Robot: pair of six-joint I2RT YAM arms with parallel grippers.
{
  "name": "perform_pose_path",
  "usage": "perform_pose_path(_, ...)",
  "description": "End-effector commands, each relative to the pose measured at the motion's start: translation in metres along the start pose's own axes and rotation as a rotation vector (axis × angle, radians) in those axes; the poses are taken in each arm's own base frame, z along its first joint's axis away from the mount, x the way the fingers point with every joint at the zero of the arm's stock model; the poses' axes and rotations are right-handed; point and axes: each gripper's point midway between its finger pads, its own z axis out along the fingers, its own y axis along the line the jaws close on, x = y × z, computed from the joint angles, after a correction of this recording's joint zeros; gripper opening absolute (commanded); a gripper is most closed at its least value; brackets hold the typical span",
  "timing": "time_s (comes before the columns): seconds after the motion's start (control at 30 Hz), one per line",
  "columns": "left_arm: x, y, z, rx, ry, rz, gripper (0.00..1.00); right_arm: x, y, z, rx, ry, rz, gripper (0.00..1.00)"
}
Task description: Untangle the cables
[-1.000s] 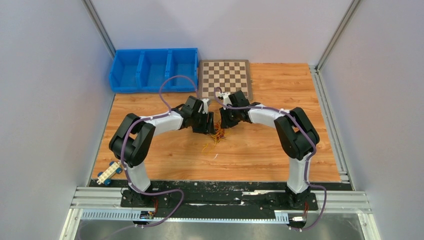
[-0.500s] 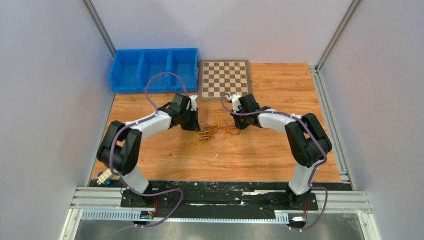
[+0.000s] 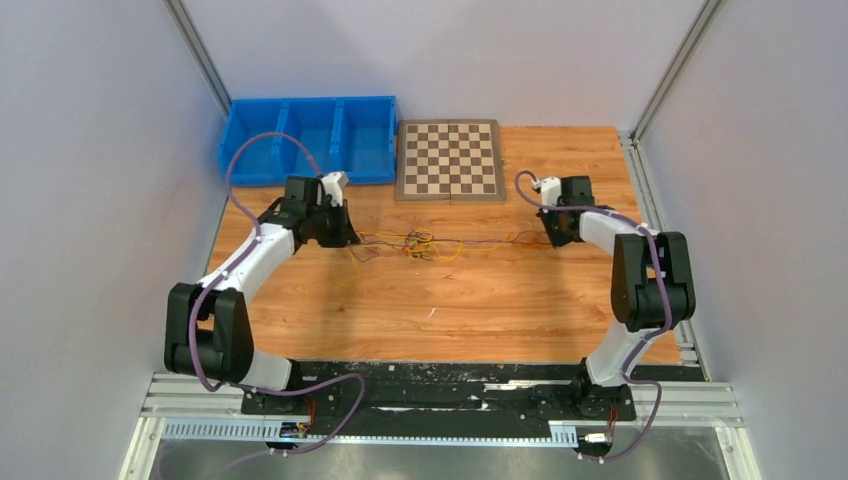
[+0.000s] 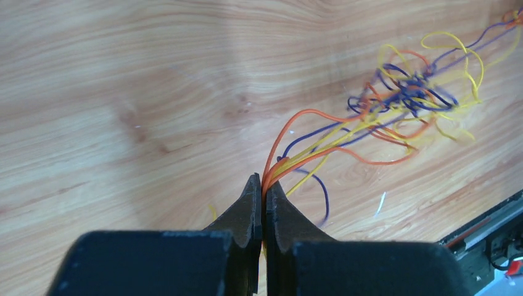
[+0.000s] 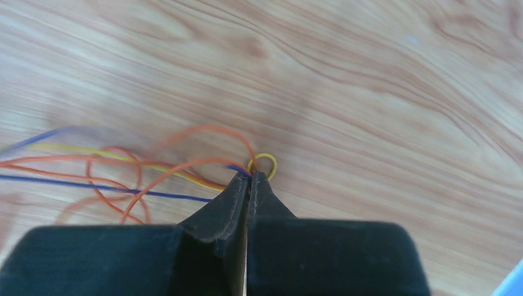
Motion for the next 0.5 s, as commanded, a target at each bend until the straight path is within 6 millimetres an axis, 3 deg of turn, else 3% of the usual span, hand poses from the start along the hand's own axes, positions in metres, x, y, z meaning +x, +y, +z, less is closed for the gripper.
perform_pose_path(0.0, -0.024, 0.044, -0.038, -0.119, -0.086, 0.036, 0.00, 0.112, -0.060, -0.015, 0.115, 0.350, -0.023, 0.00)
perform_pose_path(0.17, -0.025, 0.093, -0.060, -0.222, -0.076, 0.016, 0.00, 0.123, -0.092, -0.021, 0.147, 0.357, 0.003, 0.00)
perform_pose_path(0.3, -0.023, 0.123, -0.078, -0.285, -0.053, 0.043, 0.00, 0.124, -0.104, -0.026, 0.146, 0.338, 0.010, 0.00)
perform_pose_path(0.37, -0.025, 0.111, -0.079, -0.203, -0.058, 0.074, 0.00, 0.116, -0.094, -0.028, 0.075, 0.293, 0.013, 0.00)
perform_pose_path(0.47, -0.032, 0.060, -0.078, -0.006, -0.075, 0.108, 0.00, 0.086, -0.057, -0.040, -0.128, 0.173, 0.053, 0.00)
